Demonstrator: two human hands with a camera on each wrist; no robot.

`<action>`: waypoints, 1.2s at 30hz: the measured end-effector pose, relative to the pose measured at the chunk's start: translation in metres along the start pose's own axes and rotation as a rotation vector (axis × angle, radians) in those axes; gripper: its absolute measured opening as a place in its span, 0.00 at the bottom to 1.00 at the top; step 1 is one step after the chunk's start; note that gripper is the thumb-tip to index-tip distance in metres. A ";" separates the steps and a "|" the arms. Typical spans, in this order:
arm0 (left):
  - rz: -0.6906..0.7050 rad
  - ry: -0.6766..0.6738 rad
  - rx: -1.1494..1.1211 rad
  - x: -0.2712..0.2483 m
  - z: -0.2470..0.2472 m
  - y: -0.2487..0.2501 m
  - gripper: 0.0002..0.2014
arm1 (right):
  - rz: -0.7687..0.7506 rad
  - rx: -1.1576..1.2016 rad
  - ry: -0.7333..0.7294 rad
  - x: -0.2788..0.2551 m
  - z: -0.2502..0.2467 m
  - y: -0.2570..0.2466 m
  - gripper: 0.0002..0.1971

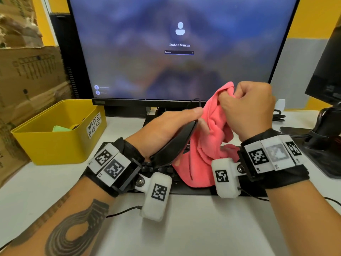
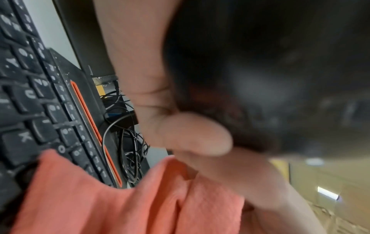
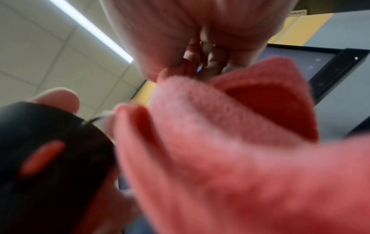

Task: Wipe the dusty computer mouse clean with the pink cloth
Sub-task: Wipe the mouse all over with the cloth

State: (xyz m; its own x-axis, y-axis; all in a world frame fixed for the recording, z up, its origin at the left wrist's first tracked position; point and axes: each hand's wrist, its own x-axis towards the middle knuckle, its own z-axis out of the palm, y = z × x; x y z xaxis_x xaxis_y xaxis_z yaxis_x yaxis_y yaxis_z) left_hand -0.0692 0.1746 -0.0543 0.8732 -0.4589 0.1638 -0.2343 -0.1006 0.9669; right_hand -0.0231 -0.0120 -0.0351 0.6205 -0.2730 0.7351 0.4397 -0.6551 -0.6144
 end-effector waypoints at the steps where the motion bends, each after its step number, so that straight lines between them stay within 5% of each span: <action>1: -0.021 -0.006 0.031 0.000 -0.001 -0.002 0.29 | 0.003 0.027 0.007 0.001 -0.001 -0.001 0.23; 5: -0.047 0.084 0.040 0.003 -0.011 -0.004 0.34 | 0.109 0.187 -0.014 0.004 -0.001 0.001 0.23; 10: -0.039 0.252 -0.327 0.000 -0.030 0.003 0.37 | 0.349 0.514 -0.242 0.001 -0.001 -0.005 0.11; 14: 0.014 0.176 -0.678 -0.001 -0.042 0.005 0.37 | 0.445 0.528 -0.470 -0.006 0.001 -0.006 0.25; 20: 0.090 -0.064 -0.798 -0.004 -0.046 0.009 0.38 | 0.198 0.403 -0.833 -0.018 0.011 -0.002 0.47; 22: 0.099 -0.103 -0.829 -0.004 -0.048 0.010 0.40 | 0.109 0.281 -0.912 -0.022 0.012 -0.001 0.39; 25: 0.061 0.062 -0.799 -0.005 -0.055 0.013 0.43 | 0.069 0.165 -0.925 -0.020 0.012 -0.001 0.10; 29: -0.054 0.421 -0.726 -0.002 -0.056 0.007 0.33 | 0.314 0.439 -0.836 -0.015 0.006 -0.001 0.17; 32: -0.131 0.571 -0.584 0.005 -0.044 0.001 0.31 | 0.519 0.653 -0.754 -0.010 0.001 -0.005 0.11; 36: -0.165 0.737 -0.407 0.012 -0.037 -0.005 0.31 | 0.738 0.778 -0.524 -0.003 0.002 0.000 0.17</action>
State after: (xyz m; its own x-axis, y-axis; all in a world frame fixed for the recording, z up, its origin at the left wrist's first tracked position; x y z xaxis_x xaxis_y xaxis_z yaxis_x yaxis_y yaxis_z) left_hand -0.0419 0.2029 -0.0504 0.9704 0.2389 -0.0365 -0.0312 0.2734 0.9614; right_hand -0.0239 -0.0096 -0.0376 0.9987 0.0352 0.0359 0.0285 0.1914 -0.9811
